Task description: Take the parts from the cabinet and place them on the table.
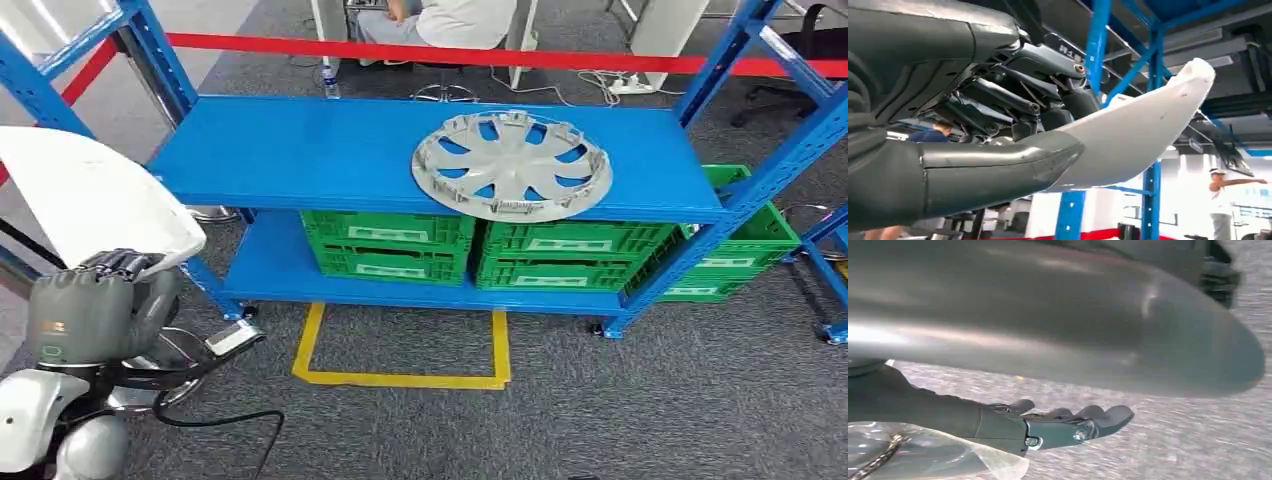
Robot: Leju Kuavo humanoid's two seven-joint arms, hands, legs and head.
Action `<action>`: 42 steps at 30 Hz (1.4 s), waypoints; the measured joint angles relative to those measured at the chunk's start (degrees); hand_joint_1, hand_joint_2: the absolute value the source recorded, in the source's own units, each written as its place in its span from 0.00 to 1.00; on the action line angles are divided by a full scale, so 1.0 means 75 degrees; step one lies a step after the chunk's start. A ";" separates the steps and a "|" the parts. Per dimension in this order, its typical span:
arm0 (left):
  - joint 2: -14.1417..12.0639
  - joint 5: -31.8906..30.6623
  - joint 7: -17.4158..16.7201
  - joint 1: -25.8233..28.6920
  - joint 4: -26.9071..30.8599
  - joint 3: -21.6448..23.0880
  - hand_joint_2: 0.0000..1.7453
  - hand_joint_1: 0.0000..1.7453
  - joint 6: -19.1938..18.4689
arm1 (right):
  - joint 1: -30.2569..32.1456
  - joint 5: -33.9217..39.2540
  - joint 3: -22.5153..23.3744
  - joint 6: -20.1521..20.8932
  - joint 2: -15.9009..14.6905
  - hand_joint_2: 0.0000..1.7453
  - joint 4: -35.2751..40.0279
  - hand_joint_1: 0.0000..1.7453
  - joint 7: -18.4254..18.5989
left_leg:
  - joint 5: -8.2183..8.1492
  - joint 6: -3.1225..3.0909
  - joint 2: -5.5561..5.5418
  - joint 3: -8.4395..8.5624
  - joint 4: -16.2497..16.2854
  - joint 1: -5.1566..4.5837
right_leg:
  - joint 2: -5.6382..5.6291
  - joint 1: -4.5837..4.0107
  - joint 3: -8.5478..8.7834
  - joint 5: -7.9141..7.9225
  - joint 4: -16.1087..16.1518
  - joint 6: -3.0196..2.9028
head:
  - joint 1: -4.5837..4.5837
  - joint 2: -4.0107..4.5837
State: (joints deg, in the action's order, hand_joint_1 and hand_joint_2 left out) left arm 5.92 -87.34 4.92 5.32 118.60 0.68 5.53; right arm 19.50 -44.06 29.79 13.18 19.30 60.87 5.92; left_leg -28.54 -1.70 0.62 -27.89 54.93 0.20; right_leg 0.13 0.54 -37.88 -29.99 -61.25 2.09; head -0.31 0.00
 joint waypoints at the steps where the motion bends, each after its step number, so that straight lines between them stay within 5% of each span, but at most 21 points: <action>1: -0.0003 0.0012 0.0012 -0.0006 0.0000 -0.0006 1.00 1.00 -0.0003 | -0.0001 0.0044 0.0000 -0.0026 -0.0003 0.00 0.0003 0.00 0.0012 | 0.0104 -0.0013 0.0004 -0.0122 0.0009 -0.0015 | -0.0001 -0.0001 -0.0137 -0.0477 -0.0593 0.0024 | 0.0003 0.0000; 3: -0.0003 0.0046 0.0035 -0.0010 -0.0006 -0.0012 1.00 1.00 -0.0006 | -0.0001 0.0090 -0.0003 -0.0052 -0.0003 0.00 0.0041 0.00 0.0023 | 0.0317 -0.0028 0.0009 -0.0404 0.0020 -0.0055 | 0.0000 -0.0001 -0.0309 -0.0916 -0.1671 0.0051 | 0.0003 0.0000; 5: -0.0003 0.0064 0.0044 -0.0029 -0.0023 -0.0012 1.00 1.00 -0.0018 | 0.0008 0.0154 -0.0003 -0.0082 -0.0003 0.00 0.0067 0.00 0.0067 | 0.0522 -0.0022 0.0020 -0.0675 0.0031 -0.0101 | 0.0000 -0.0004 0.0003 -0.0473 -0.1726 0.0010 | 0.0000 0.0000; 7: -0.0003 0.0082 0.0047 -0.0054 -0.0026 -0.0015 1.00 1.00 -0.0020 | 0.0021 0.0181 -0.0012 -0.0096 -0.0003 0.00 0.0117 0.00 0.0082 | 0.0704 -0.0004 0.0012 -0.0905 0.0042 -0.0147 | -0.0001 -0.0034 0.0859 0.0013 -0.0711 -0.0112 | -0.0003 0.0000; 9: -0.0003 0.0090 0.0047 -0.0079 -0.0026 -0.0020 1.00 1.00 -0.0017 | 0.0018 0.0186 -0.0032 -0.0099 -0.0003 0.00 0.0192 0.00 0.0082 | 0.0845 0.0049 0.0004 -0.1012 0.0086 -0.0193 | 0.0012 -0.0132 0.2066 -0.0306 0.0839 -0.0223 | 0.0014 0.0000; 10: -0.0003 0.0102 0.0047 -0.0094 -0.0026 -0.0023 1.00 1.00 -0.0020 | -0.0011 0.0192 -0.0044 -0.0108 -0.0003 0.00 0.0216 0.00 0.0085 | 0.0938 0.0088 0.0034 -0.1063 0.0090 -0.0192 | 0.0005 -0.0110 0.2128 -0.0466 0.1217 -0.0232 | -0.0006 0.0000; 13: -0.0012 0.0102 0.0049 -0.0125 -0.0029 -0.0017 1.00 1.00 -0.0020 | 0.0067 0.0192 -0.0064 -0.0108 0.0003 0.00 0.0221 0.00 0.0090 | 0.1180 0.0207 0.0020 -0.1196 0.0067 -0.0156 | 0.0006 -0.0132 0.1893 -0.0236 0.1138 -0.0355 | 0.0005 0.0000; 15: -0.0012 0.0102 0.0049 -0.0118 -0.0035 -0.0020 1.00 1.00 -0.0023 | 0.0095 0.0213 -0.0064 -0.0114 0.0003 0.00 0.0230 0.00 0.0131 | 0.0368 0.0327 -0.0024 -0.1332 0.0469 -0.0097 | 0.0049 -0.0110 0.1695 -0.0051 0.1129 -0.0500 | -0.0026 0.0000; 17: -0.0015 0.0119 0.0049 -0.0119 -0.0044 -0.0020 1.00 1.00 -0.0026 | 0.0110 0.0259 -0.0087 -0.0149 0.0003 0.00 0.0251 0.00 0.0190 | -0.0583 0.0410 -0.0024 -0.1528 0.1603 -0.0037 | 0.0059 -0.0116 0.1463 0.0134 0.1103 -0.0524 | -0.0035 0.0000; 18: -0.0015 0.0125 0.0049 -0.0119 -0.0052 -0.0020 1.00 1.00 -0.0026 | 0.0117 0.0291 -0.0117 -0.0157 0.0003 0.00 0.0256 0.00 0.0222 | -0.0806 0.0444 -0.0024 -0.1578 0.2177 -0.0014 | 0.0062 -0.0117 0.1312 0.0233 0.1069 -0.0521 | -0.0035 0.0000; 21: -0.0015 0.0160 0.0049 -0.0122 -0.0058 -0.0020 1.00 1.00 -0.0029 | 0.0150 0.0326 -0.0183 -0.0178 0.0003 0.00 0.0303 0.00 0.0309 | -0.0144 0.0486 -0.0024 -0.1103 0.2232 0.0038 | 0.0069 -0.0103 0.0871 0.0470 0.0860 -0.0466 | -0.0038 0.0000; 22: -0.0015 0.0187 0.0049 -0.0123 -0.0055 -0.0020 1.00 1.00 -0.0029 | 0.0172 0.0338 -0.0216 -0.0184 0.0003 0.00 0.0321 0.00 0.0318 | 0.0065 0.0480 -0.0025 -0.0724 0.1787 0.0050 | 0.0065 -0.0099 0.0709 0.0522 0.0778 -0.0436 | -0.0038 0.0000; 24: -0.0017 0.0224 0.0049 -0.0138 -0.0058 -0.0032 1.00 1.00 -0.0029 | 0.0246 0.0399 -0.0315 -0.0201 0.0003 0.00 0.0405 0.00 0.0376 | -0.0142 0.0419 -0.0032 0.0255 0.0529 0.0030 | 0.0053 -0.0134 0.0495 0.0598 0.0610 -0.0363 | -0.0047 0.0000; 28: -0.0032 0.0306 0.0049 -0.0112 -0.0058 -0.0096 1.00 1.00 -0.0026 | 0.0416 0.0600 -0.0615 -0.0239 0.0003 0.00 0.0635 0.00 0.0525 | -0.0262 0.0233 -0.0036 0.0226 0.0081 0.0022 | 0.0071 -0.0144 0.0261 0.0907 0.0551 -0.0176 | -0.0038 0.0000; 29: -0.0032 0.0318 0.0049 -0.0112 -0.0058 -0.0108 1.00 1.00 -0.0029 | 0.0450 0.0606 -0.0635 -0.0245 0.0003 0.00 0.0670 0.00 0.0539 | -0.0155 0.0155 0.0008 0.0106 0.0061 0.0059 | 0.0036 -0.0114 0.0175 0.0787 0.0493 -0.0142 | -0.0044 0.0000; 32: -0.0035 0.0373 0.0052 -0.0086 -0.0061 -0.0155 1.00 1.00 -0.0026 | 0.0570 0.0650 -0.0775 -0.0268 0.0000 0.00 0.0807 0.00 0.0624 | 0.0137 0.0033 0.0014 -0.0242 0.0065 0.0037 | 0.0011 -0.0075 -0.0212 -0.0641 -0.0802 -0.0033 | 0.0012 0.0000; 34: -0.0041 0.0379 0.0055 -0.0078 -0.0061 -0.0192 1.00 1.00 -0.0026 | 0.0590 0.0673 -0.0842 -0.0268 0.0000 0.00 0.0868 0.00 0.0656 | 0.0345 0.0033 0.0031 -0.0504 0.0083 0.0019 | 0.0012 -0.0062 -0.0301 -0.0881 -0.1741 0.0002 | 0.0012 0.0000; 37: -0.0055 0.0408 0.0061 -0.0060 -0.0061 -0.0230 1.00 1.00 -0.0023 | 0.0630 0.0696 -0.0912 -0.0265 0.0000 0.00 0.0962 0.00 0.0720 | 0.0635 0.0084 0.0030 -0.0895 0.0117 0.0006 | 0.0011 -0.0058 0.0477 0.0000 -0.1208 -0.0030 | 0.0006 0.0000; 38: -0.0058 0.0425 0.0061 -0.0055 -0.0061 -0.0239 1.00 1.00 -0.0020 | 0.0630 0.0699 -0.0933 -0.0265 0.0000 0.00 0.1003 0.00 0.0732 | 0.0729 0.0113 0.0021 -0.0995 0.0129 0.0001 | 0.0008 -0.0059 0.1056 0.0037 -0.0466 -0.0071 | 0.0009 0.0000; 40: -0.0064 0.0443 0.0061 -0.0049 -0.0058 -0.0259 1.00 1.00 -0.0009 | 0.0623 0.0708 -0.0979 -0.0268 0.0000 0.00 0.1098 0.00 0.0737 | 0.0856 0.0186 0.0024 -0.1076 0.0184 -0.0052 | 0.0000 -0.0080 0.2129 -0.0382 0.1053 -0.0141 | 0.0020 0.0000; 42: -0.0067 0.0449 0.0064 -0.0053 -0.0058 -0.0268 1.00 1.00 -0.0003 | 0.0635 0.0711 -0.1005 -0.0265 0.0000 0.00 0.1116 0.00 0.0740 | 0.1057 0.0245 0.0039 -0.1135 0.0148 -0.0033 | -0.0028 -0.0103 0.1998 -0.0392 0.1051 -0.0189 | 0.0014 0.0000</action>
State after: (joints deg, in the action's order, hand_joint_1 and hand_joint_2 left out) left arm 5.42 -83.97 5.40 4.93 118.16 -1.33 5.51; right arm 24.26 -38.73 22.25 11.19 19.30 69.24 11.48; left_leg -20.61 0.14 0.91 -36.40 56.04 -0.05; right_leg -0.08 -0.23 -22.89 -32.93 -53.36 0.67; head -0.20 0.00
